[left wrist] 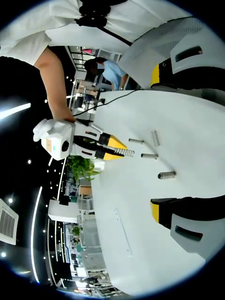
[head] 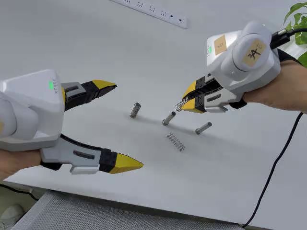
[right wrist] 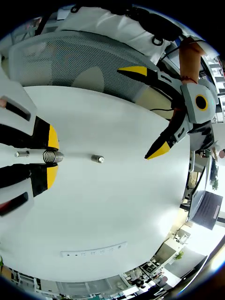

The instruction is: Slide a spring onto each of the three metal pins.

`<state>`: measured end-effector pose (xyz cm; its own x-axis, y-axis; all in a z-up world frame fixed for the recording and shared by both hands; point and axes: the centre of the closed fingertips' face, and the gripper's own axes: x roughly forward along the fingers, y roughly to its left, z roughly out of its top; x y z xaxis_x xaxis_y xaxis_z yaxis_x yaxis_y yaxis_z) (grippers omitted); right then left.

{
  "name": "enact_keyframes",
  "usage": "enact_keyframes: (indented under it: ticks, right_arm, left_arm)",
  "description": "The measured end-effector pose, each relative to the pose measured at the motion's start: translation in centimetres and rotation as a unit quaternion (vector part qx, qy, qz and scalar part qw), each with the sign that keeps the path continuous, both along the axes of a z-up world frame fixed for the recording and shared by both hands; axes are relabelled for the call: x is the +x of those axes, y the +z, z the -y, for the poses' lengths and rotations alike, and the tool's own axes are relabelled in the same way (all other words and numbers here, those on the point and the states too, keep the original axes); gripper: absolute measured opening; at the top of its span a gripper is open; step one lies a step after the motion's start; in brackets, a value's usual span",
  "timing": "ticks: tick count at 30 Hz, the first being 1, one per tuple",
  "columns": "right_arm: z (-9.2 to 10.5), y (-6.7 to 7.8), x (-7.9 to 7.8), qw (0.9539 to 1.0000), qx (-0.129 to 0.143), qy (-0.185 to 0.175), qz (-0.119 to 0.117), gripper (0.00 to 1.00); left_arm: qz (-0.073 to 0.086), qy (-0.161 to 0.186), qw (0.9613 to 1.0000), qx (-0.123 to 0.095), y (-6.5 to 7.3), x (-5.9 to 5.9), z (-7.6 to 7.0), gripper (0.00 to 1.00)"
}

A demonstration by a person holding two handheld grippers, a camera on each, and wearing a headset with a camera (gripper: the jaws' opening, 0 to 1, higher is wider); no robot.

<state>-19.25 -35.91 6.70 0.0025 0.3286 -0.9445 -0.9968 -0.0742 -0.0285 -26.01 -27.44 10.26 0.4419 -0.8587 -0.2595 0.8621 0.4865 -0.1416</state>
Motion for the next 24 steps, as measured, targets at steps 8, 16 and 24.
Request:
enact_keyframes:
  ticks: [8,16,24]
  right_arm:
    - [0.1,-1.5,0.2,0.9999,-0.014,0.001,-0.008,0.07]
    - [0.3,-1.9,0.1,0.9996,-0.023,0.003,-0.013,0.07]
    - [0.3,-2.2,0.0,0.9995,-0.027,0.005,-0.017,0.07]
  left_arm:
    - [-0.004,0.001,1.0000,-0.007,-0.1,0.1,0.2,0.96]
    - [-0.006,0.003,0.9999,-0.010,-0.3,0.0,0.3,0.96]
    - [-0.009,0.006,0.9999,-0.013,-0.4,-0.1,0.2,0.96]
